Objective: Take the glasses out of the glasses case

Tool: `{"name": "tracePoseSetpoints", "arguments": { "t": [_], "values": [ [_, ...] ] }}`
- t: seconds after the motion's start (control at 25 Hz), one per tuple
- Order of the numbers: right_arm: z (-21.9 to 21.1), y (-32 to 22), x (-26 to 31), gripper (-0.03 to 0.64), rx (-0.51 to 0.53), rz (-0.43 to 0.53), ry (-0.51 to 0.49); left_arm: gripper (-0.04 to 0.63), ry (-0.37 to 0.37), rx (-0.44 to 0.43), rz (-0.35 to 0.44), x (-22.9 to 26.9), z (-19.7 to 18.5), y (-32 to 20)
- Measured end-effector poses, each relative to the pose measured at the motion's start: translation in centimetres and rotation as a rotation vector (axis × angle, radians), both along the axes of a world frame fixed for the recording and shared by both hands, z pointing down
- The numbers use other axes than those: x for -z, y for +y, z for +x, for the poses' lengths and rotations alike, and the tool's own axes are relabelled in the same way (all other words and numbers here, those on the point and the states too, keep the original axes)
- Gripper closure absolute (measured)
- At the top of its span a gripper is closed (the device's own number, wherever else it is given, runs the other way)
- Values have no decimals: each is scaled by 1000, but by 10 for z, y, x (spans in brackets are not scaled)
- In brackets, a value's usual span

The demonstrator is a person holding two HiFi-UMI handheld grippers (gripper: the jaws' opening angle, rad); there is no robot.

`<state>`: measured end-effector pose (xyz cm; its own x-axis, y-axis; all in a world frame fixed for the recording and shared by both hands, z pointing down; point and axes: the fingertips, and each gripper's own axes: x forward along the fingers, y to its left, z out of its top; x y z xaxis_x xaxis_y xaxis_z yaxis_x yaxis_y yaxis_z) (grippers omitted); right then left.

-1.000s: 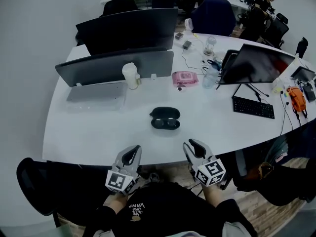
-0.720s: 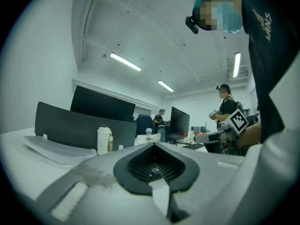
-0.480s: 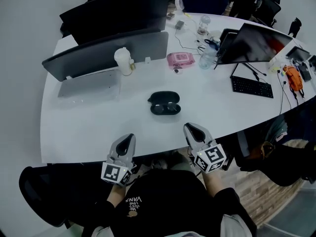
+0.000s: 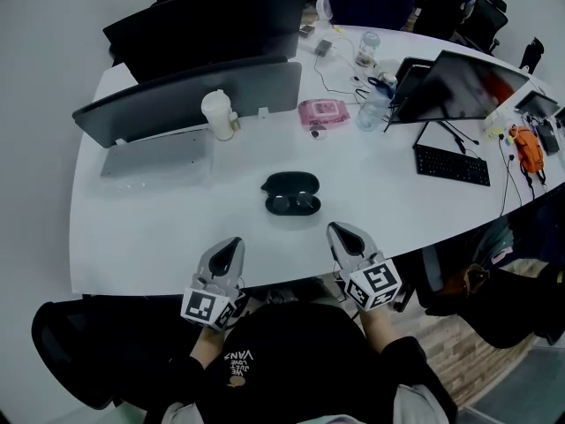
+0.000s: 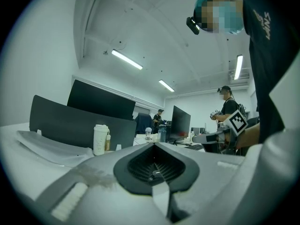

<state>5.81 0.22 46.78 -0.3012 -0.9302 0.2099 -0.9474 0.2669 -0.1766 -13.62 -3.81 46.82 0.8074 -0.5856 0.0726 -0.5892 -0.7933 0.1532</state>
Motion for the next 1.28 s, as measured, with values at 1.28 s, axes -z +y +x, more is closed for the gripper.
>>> {"name": "tracePoseSetpoints", "arguments": {
  "t": [1.28],
  "values": [
    [22, -97, -64, 617, 410, -126, 205, 595, -70, 156, -62, -13, 64, -51]
  ]
}}
